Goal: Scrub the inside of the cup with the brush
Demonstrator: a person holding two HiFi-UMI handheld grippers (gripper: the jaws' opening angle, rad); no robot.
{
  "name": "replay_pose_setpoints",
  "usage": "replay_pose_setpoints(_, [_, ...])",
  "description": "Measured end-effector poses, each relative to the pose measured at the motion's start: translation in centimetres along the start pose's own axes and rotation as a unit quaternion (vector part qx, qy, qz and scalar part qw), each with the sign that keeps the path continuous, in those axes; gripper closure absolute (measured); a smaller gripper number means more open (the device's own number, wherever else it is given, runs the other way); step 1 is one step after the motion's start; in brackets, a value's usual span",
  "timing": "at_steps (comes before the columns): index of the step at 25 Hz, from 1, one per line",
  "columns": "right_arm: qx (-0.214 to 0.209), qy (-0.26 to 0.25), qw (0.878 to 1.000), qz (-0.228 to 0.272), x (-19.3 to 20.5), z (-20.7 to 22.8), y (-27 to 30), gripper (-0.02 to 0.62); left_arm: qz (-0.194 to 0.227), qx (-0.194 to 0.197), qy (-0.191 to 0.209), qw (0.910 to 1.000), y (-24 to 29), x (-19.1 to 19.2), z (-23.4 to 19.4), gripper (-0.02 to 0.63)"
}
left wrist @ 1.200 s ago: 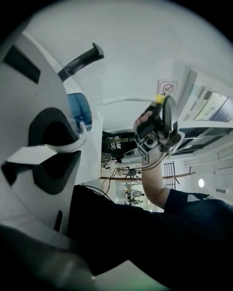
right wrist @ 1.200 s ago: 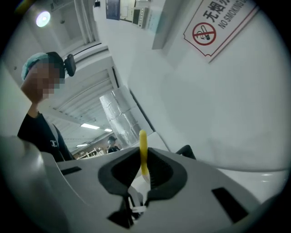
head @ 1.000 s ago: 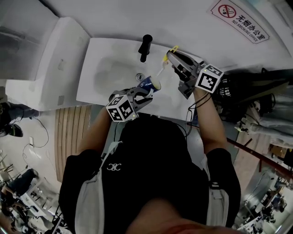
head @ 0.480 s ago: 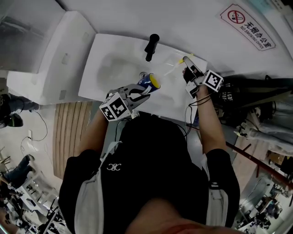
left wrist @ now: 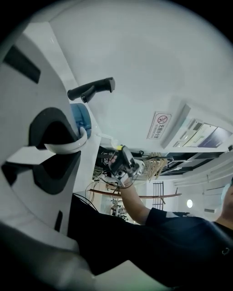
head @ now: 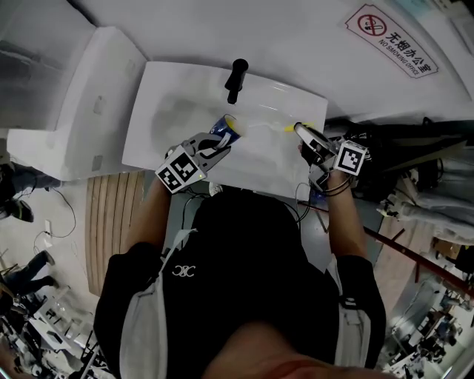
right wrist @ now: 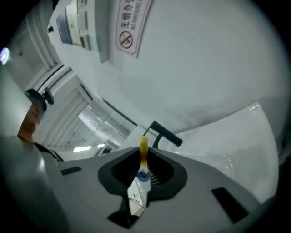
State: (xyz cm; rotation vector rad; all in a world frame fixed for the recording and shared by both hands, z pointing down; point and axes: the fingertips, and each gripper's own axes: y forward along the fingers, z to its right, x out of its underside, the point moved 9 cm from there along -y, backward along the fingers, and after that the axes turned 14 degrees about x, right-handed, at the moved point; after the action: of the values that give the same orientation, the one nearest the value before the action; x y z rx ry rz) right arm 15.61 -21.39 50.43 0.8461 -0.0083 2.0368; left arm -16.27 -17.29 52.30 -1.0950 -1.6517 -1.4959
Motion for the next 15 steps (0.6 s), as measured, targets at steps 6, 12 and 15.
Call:
replay_pose_setpoints(6, [-0.016,-0.121,0.993,-0.007,-1.0,-6.0,-0.2,0.545,-0.044,0.017,0.027,0.9985,0.6,-0.2,-0.3,0.569])
replay_pose_setpoints(12, [-0.05,-0.173,0.983,0.04,-3.3,-9.5,2.7,0.543,-0.107,0.061,0.086,0.9887,2.3,-1.6,1.5,0.569])
replay_pose_setpoints(15, [-0.047,-0.123,0.988,0.084,-4.7,-8.4,4.6,0.546,-0.092,0.087,0.096,0.9873,2.6,-2.8,2.7,0.569])
